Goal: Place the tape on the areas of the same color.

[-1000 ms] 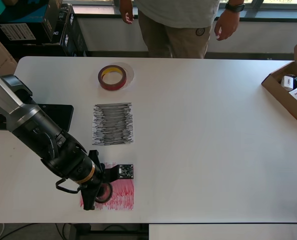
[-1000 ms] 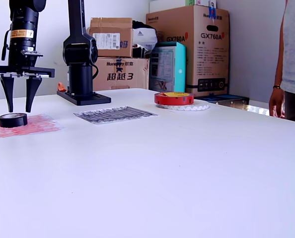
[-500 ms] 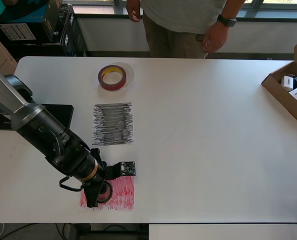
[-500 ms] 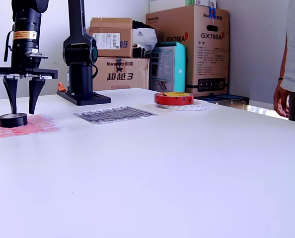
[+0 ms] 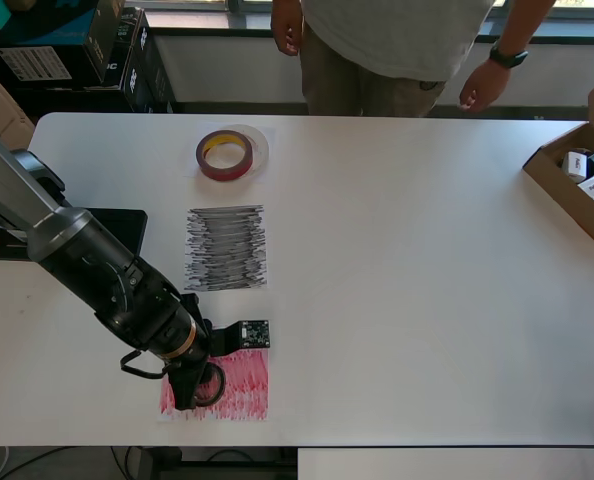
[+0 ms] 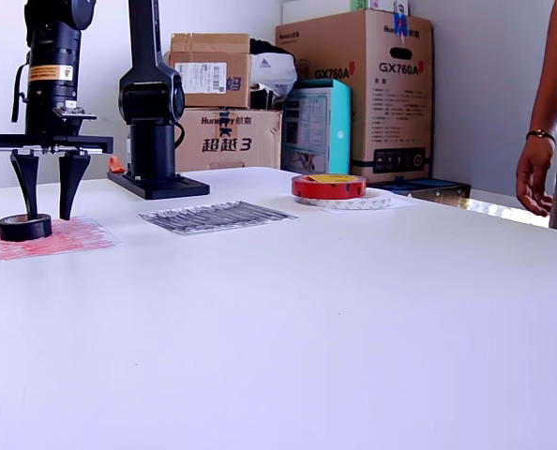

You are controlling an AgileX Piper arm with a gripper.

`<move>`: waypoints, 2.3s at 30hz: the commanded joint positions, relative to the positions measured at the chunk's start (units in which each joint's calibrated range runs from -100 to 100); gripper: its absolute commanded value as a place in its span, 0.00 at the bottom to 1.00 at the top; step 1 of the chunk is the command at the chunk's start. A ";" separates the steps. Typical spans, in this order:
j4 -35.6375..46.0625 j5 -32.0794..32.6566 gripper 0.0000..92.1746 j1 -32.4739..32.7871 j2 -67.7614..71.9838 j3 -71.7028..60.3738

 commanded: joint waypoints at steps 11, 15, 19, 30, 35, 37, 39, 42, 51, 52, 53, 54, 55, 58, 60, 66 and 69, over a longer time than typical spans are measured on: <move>-0.53 -0.11 0.50 -0.20 -0.33 0.92; -0.53 -0.19 0.41 -0.20 -0.33 1.47; -0.53 0.22 0.15 -0.20 -0.33 0.83; 0.24 0.71 0.00 -1.39 -1.64 -8.16; 0.41 5.21 0.00 1.77 -6.32 -10.25; 2.78 6.19 0.00 3.90 -8.47 -10.07; 6.18 7.67 0.00 6.35 -10.24 -10.07; 8.98 10.53 0.00 9.50 -11.74 -9.43; 8.55 15.61 0.00 17.55 -13.80 -2.71; 8.55 16.35 0.00 18.42 -13.80 -2.35; 8.55 17.00 0.00 19.21 -13.80 -1.98; 8.55 17.57 0.00 19.92 -13.80 -1.71; 8.38 17.90 0.00 20.55 -13.71 -1.53; 8.30 18.23 0.00 22.37 -13.05 -1.53; 8.30 18.23 0.00 23.40 -13.05 -1.53; 3.12 19.29 0.00 25.29 -12.96 0.11; -1.21 19.29 0.00 26.32 -12.96 3.29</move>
